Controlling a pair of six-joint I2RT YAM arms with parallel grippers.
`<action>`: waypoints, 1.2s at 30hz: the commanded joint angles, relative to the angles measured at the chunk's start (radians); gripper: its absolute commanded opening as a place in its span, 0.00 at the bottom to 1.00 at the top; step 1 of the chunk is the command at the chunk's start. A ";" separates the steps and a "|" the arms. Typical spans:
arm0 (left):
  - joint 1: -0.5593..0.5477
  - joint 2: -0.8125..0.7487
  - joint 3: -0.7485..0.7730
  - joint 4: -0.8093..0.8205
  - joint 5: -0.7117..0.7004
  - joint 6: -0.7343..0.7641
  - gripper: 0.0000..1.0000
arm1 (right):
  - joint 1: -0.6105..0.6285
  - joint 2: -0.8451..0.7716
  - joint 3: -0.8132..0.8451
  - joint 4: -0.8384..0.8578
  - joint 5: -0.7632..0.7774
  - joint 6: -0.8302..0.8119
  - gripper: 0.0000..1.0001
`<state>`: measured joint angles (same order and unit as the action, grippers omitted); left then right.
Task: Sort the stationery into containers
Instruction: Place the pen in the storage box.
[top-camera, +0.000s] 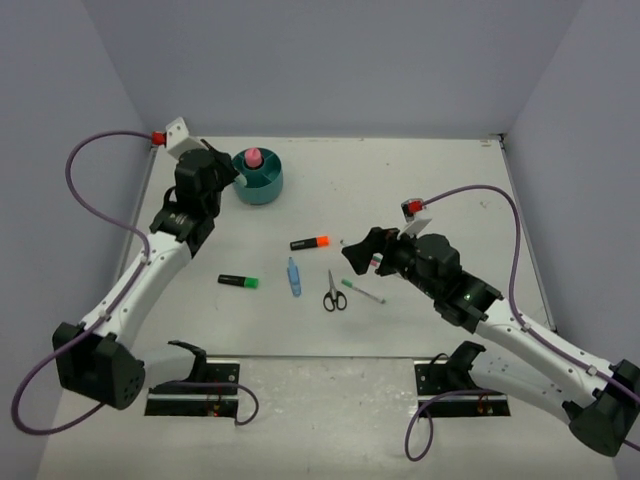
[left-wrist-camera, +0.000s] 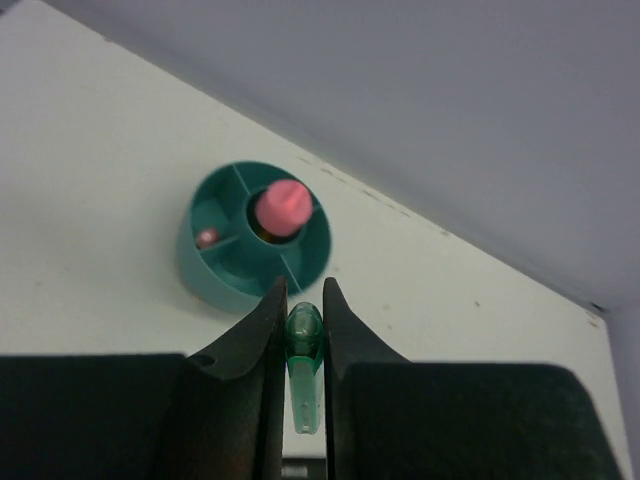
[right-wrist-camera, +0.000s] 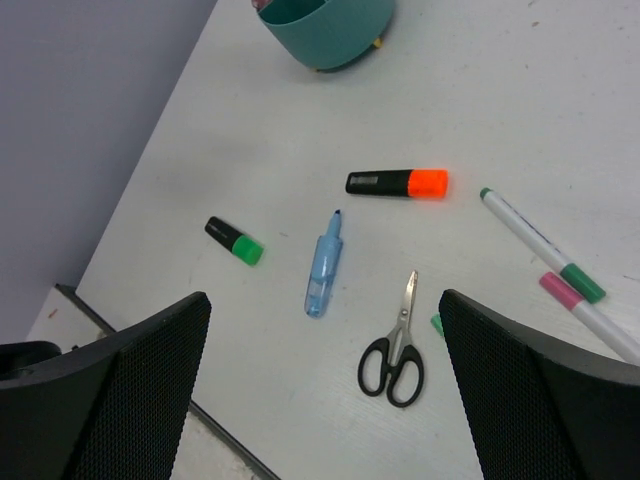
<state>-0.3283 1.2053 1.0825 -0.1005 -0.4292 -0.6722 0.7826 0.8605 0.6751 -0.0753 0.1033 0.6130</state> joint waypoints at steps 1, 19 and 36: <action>0.102 0.123 0.077 0.169 -0.110 0.044 0.00 | 0.000 -0.038 -0.034 -0.029 0.077 -0.019 0.99; 0.250 0.537 0.058 0.754 0.173 0.237 0.00 | 0.000 -0.096 -0.087 0.053 -0.111 -0.028 0.99; 0.256 0.686 0.029 0.840 0.217 0.214 0.23 | 0.000 -0.064 -0.097 0.126 -0.278 -0.068 0.99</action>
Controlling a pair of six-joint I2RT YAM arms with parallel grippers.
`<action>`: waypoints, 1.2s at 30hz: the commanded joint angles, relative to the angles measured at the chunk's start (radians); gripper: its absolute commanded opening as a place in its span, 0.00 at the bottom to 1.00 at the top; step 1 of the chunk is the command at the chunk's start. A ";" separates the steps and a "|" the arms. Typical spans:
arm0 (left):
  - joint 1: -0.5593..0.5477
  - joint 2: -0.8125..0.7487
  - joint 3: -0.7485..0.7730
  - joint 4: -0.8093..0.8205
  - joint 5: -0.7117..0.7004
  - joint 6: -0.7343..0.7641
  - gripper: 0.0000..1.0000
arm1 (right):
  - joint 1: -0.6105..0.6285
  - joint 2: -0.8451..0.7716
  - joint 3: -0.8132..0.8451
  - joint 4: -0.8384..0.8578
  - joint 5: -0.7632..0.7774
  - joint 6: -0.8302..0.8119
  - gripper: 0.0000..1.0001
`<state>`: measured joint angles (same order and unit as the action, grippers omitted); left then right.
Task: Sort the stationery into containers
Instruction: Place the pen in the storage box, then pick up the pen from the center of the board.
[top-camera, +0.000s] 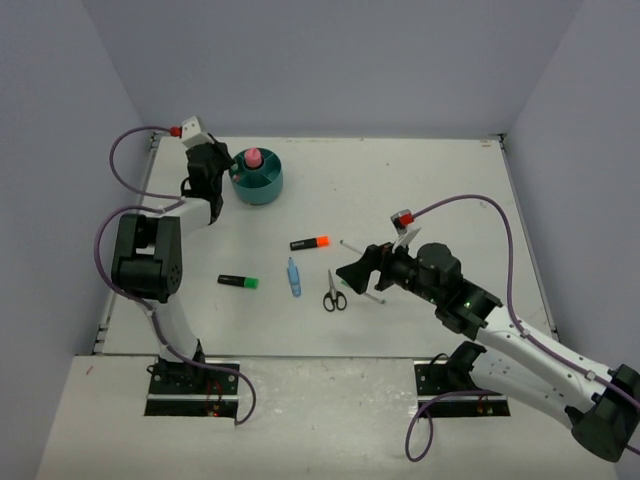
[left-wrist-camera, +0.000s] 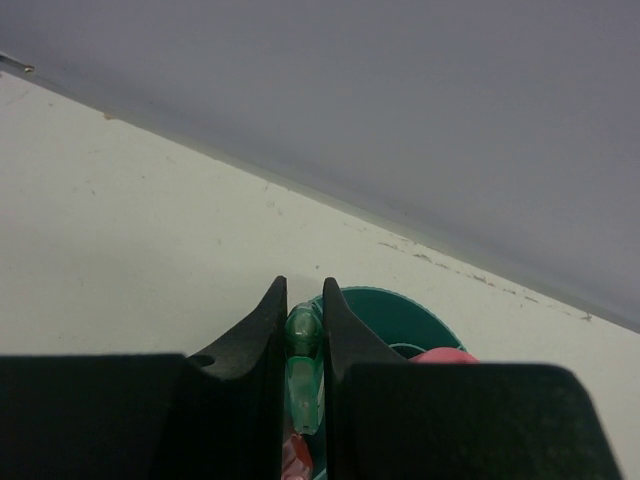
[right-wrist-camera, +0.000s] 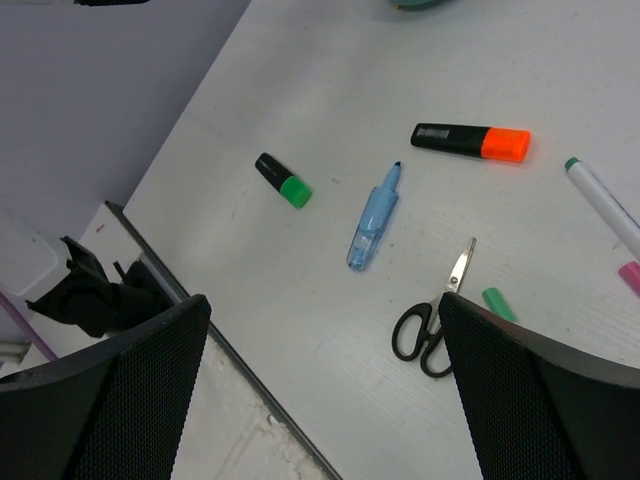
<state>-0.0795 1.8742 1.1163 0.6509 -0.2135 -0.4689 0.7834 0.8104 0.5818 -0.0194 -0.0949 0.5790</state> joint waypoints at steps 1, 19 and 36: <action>0.007 0.019 -0.006 0.090 0.004 0.012 0.35 | -0.001 -0.014 -0.004 0.072 -0.088 -0.038 0.99; 0.007 -0.447 -0.079 -0.478 -0.093 -0.384 1.00 | 0.132 0.347 0.240 -0.083 0.106 0.043 0.99; 0.007 -1.297 -0.318 -1.209 0.133 -0.171 1.00 | 0.266 1.152 0.925 -0.649 0.428 0.200 0.78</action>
<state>-0.0786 0.6295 0.7554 -0.4310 -0.1929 -0.8012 1.0454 1.9077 1.4018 -0.5776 0.2819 0.7560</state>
